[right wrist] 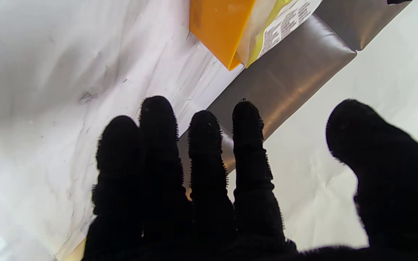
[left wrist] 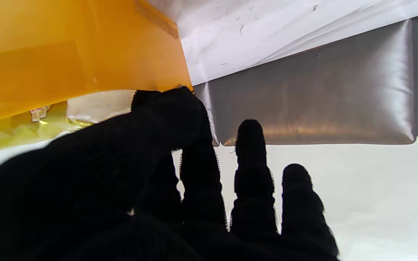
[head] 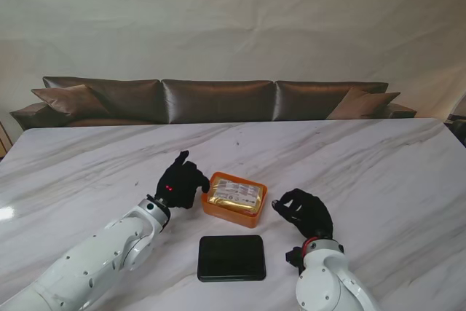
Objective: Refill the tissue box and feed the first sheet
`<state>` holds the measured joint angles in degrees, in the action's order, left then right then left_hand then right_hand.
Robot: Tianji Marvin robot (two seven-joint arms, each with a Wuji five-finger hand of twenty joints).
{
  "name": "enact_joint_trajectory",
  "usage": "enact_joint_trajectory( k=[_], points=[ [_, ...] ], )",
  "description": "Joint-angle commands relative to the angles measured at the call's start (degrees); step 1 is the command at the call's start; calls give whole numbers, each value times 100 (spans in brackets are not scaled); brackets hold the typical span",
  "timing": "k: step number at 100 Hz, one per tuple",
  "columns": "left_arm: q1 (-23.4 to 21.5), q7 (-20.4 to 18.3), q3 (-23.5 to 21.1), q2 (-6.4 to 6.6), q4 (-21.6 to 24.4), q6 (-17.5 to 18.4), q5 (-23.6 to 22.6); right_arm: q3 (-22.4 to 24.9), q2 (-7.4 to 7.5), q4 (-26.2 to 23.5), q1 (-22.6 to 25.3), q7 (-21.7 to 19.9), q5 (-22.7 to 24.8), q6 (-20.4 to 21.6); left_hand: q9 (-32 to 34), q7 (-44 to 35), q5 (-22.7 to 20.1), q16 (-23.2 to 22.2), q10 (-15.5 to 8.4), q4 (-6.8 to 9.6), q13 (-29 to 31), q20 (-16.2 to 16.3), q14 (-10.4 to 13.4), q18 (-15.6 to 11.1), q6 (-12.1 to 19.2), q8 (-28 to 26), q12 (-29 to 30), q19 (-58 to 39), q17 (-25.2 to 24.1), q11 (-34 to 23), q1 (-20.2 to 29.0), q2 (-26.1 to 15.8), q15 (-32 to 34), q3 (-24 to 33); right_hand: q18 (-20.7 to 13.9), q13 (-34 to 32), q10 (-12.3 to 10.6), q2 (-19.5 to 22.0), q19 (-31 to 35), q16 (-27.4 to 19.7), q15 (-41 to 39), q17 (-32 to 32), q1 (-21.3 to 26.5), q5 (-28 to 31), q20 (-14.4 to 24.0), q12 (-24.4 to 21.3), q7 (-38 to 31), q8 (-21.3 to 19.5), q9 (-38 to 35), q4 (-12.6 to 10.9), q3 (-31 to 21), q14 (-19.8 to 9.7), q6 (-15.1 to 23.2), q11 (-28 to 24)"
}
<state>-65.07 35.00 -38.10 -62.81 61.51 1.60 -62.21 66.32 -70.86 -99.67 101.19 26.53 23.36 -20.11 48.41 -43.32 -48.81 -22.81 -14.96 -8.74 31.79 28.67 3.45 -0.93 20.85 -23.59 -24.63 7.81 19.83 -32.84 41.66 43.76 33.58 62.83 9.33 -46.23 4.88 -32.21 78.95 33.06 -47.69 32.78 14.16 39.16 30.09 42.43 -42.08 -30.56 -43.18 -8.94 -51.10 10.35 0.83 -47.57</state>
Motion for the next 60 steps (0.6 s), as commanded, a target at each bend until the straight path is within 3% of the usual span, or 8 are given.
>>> enact_joint_trajectory(
  k=[1, 25, 33, 60],
  points=[
    [-13, 3, 33, 8, -125, 56, 32, -22, -35, 13, 15, -60, -11, 37, -225, 67, 25, -6, -143, 116, -310, 71, 66, 56, 93, 58, 101, -7252, -198, 111, 24, -61, -31, 224, -307, -68, -140, -32, -53, 16, 1, 2, -47, 99, -7, 1, 23, -42, 86, 160, -131, -25, 215, -90],
    [40, 21, 154, 37, -197, 40, -22, -22, -39, -27, 32, -40, -18, 54, -149, 48, -66, 26, -211, 111, -318, 123, 138, 123, 206, 20, 182, -7279, -311, 84, -101, -48, -15, 205, -304, -83, -124, -25, -56, 20, -14, 14, -50, 125, -14, 4, 30, -45, 72, 161, -163, -17, 213, -89],
    [5, -19, 140, 55, -147, 56, -48, -18, -39, -40, 37, -40, -23, 52, -87, 43, -150, 35, -224, -156, -306, 177, 149, 141, 292, 180, 175, -7318, -353, 100, -141, 34, 11, 128, -310, -96, -131, -23, -56, 23, -24, 21, -57, 128, -16, 6, 32, -47, 63, 165, -170, -16, 216, -90],
    [-403, -403, -254, 223, 433, 83, -437, -29, -52, -24, 36, -18, -79, 74, 495, -317, -456, 21, -258, -441, -121, 242, 200, 218, 551, 563, -169, -7385, -317, 433, -81, 107, 31, -87, -310, -133, -116, -19, -52, 29, -49, 36, -60, 155, -21, 8, 34, -50, 40, 177, -199, -2, 205, -91]
  ],
)
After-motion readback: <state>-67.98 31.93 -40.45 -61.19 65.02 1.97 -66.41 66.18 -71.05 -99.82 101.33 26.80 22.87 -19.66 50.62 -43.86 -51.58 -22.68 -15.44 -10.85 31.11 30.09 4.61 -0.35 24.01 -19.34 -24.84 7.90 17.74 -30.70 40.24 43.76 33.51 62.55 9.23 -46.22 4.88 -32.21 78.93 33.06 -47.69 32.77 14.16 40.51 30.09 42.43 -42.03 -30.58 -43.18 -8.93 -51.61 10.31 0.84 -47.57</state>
